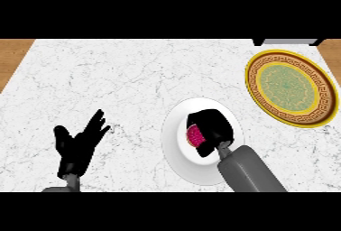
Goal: Pick the cupcake from the plate and place it in the plate
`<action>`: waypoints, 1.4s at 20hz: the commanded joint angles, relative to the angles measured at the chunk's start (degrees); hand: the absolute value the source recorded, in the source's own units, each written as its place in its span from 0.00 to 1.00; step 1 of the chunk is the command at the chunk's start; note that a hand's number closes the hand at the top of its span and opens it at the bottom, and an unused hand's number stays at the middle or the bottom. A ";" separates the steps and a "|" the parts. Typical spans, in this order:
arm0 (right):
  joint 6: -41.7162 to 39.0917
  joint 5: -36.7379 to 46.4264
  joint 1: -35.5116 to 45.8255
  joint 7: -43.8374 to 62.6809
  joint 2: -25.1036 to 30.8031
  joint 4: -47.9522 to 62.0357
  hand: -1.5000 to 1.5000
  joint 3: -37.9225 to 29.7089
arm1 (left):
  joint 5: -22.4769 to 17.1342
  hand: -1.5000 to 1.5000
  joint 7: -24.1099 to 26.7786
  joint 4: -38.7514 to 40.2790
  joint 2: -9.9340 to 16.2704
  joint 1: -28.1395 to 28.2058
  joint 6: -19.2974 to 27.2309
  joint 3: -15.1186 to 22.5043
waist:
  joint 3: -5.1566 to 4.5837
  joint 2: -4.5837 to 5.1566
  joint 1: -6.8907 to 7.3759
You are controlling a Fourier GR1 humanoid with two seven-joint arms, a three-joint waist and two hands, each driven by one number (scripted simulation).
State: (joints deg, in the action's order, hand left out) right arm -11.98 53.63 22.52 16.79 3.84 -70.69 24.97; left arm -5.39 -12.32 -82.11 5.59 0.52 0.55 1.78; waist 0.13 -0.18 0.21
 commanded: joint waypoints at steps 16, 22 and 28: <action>35.54 15.43 8.63 40.46 -3.83 -7.10 1.00 8.87 | 1.63 0.50 0.95 1.33 -1.22 1.00 -0.12 1.10 | -0.18 0.07 0.63; 44.70 21.81 9.06 50.20 -3.84 -10.30 1.00 6.30 | 2.14 0.50 -1.70 0.40 -3.52 0.11 2.30 2.02 | -0.12 0.03 -0.16; 53.20 20.50 3.10 42.25 -3.15 -12.21 1.00 -4.13 | -0.03 0.50 1.08 1.87 0.45 0.43 -1.44 -1.53 | -0.11 0.32 -0.52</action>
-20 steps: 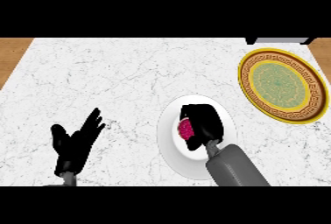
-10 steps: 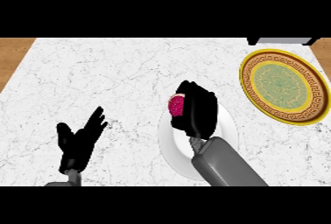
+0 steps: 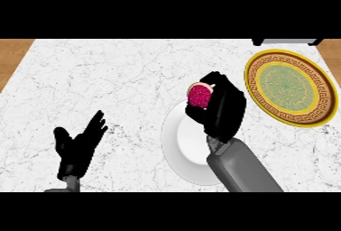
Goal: Pick the cupcake from the plate and place it in the plate
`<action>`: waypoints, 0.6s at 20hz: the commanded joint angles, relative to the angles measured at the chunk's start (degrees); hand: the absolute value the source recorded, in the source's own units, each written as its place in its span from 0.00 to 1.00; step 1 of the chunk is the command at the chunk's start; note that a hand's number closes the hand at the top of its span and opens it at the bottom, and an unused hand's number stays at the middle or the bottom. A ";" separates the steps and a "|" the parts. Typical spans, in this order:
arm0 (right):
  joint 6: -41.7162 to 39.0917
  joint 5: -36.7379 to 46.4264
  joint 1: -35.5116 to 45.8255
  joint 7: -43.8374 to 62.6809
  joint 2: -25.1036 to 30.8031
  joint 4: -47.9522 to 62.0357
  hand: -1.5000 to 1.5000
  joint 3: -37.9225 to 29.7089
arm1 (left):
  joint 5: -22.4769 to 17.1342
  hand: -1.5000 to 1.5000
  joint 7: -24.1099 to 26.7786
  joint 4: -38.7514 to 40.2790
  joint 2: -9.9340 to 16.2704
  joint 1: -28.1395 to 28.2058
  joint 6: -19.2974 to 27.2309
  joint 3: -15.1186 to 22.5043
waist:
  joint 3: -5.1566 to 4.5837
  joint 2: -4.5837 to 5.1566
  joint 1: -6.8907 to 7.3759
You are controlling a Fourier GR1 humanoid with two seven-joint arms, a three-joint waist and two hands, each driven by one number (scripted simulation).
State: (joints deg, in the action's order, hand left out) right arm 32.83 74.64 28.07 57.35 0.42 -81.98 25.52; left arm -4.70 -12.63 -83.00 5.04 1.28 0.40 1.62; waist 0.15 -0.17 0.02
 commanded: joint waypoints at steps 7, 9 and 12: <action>18.67 -5.50 -4.18 -8.47 4.22 4.00 1.00 -13.34 | 1.58 0.50 -0.36 2.61 -1.57 -2.18 1.38 0.75 | -0.12 0.38 0.14; 18.23 -10.23 -1.74 -11.39 8.56 7.98 1.00 -18.17 | -0.28 0.50 2.20 2.32 0.55 1.20 -2.01 -0.50 | -0.12 0.46 0.60; 22.55 -14.82 -3.79 -16.00 13.45 8.00 1.00 -22.14 | 0.32 0.50 2.35 3.36 -0.37 -0.65 -0.81 -0.54 | -0.10 0.49 0.29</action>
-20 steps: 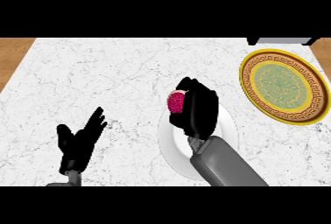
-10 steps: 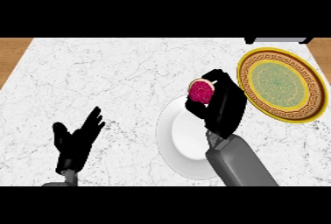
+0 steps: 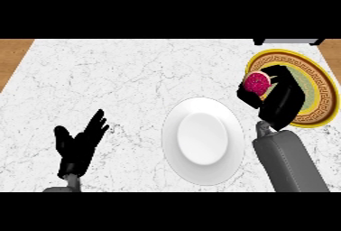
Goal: Pick the cupcake from the plate and place it in the plate
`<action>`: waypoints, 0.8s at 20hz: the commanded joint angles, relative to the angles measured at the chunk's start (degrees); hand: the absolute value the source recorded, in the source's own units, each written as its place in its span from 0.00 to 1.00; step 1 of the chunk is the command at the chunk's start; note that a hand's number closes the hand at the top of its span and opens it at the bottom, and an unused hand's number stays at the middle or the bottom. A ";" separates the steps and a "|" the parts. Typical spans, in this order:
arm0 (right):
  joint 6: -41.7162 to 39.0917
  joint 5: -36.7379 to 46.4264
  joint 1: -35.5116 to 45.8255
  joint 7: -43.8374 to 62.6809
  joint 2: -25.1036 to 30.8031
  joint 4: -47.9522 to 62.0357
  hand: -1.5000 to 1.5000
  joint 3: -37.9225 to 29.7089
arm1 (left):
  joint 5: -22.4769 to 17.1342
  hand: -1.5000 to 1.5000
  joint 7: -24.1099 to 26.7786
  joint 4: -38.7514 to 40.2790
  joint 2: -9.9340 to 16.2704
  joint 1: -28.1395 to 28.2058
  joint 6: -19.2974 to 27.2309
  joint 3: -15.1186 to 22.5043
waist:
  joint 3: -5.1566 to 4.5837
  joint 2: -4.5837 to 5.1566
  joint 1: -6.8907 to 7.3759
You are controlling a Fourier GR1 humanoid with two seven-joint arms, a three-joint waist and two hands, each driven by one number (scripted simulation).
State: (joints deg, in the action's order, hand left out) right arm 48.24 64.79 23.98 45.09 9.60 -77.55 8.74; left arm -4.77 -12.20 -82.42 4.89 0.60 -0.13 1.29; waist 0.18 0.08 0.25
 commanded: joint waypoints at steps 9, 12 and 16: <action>7.74 -34.88 5.39 -32.28 14.93 22.74 1.00 -13.48 | 0.81 0.50 -2.94 -1.42 -1.12 -1.27 0.74 1.28 | 0.03 0.47 0.97; 8.46 -39.51 10.97 -40.56 13.92 32.20 1.00 -17.60 | 1.23 0.50 0.28 1.15 -0.90 -0.76 0.03 0.98 | 0.02 0.67 1.52; -0.28 -42.48 11.25 -38.38 18.12 39.62 1.00 -21.79 | -0.16 0.50 -1.07 0.17 0.37 -1.57 -0.85 -0.46 | -0.02 0.79 1.51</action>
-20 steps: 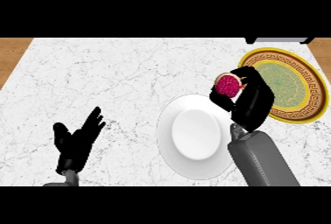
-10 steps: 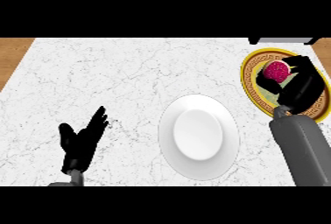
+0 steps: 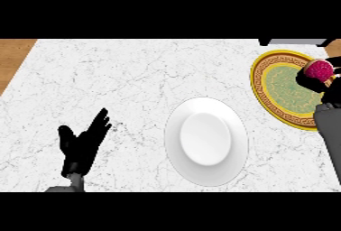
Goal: Pick the cupcake from the plate and place it in the plate
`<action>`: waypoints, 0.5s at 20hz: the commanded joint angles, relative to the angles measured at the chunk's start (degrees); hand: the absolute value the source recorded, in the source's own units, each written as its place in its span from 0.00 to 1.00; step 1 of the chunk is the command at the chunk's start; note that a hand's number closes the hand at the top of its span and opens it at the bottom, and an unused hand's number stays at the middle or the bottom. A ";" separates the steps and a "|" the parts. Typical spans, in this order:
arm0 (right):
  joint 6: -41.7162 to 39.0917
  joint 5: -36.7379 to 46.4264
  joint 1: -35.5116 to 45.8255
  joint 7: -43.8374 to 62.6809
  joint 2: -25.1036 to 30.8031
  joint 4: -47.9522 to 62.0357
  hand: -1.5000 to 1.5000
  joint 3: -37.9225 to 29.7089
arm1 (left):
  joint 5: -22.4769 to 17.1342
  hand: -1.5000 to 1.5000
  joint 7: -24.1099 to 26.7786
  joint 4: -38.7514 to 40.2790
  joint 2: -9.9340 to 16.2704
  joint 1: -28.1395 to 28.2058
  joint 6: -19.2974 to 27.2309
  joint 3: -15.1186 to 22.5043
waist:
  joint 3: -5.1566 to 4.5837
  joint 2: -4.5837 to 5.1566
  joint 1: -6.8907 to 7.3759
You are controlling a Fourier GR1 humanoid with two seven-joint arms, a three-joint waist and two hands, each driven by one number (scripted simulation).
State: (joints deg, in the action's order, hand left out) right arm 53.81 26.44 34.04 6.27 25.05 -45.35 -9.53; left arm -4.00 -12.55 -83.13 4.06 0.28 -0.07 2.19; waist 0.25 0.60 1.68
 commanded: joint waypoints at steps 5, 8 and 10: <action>-18.44 -3.41 4.60 -1.54 6.60 19.43 0.00 -2.38 | 0.33 0.50 -1.41 -0.22 -0.23 -0.33 -0.21 0.85 | 0.08 0.89 2.19; -16.55 -5.03 7.02 -9.14 2.57 22.97 0.00 -4.13 | -0.10 0.50 1.83 4.07 0.69 -1.88 -1.89 -0.46 | 0.06 1.02 1.93; -22.50 -9.60 5.92 -15.33 6.17 22.61 0.00 -8.08 | 0.52 0.50 -0.34 0.70 -0.78 0.95 -0.95 1.76 | 0.19 0.84 1.73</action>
State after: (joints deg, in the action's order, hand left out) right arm 36.05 20.99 39.38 -1.41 30.11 -25.85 -13.93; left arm -3.96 -12.25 -82.48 3.90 -0.86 -0.87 2.62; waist 0.44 1.24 3.20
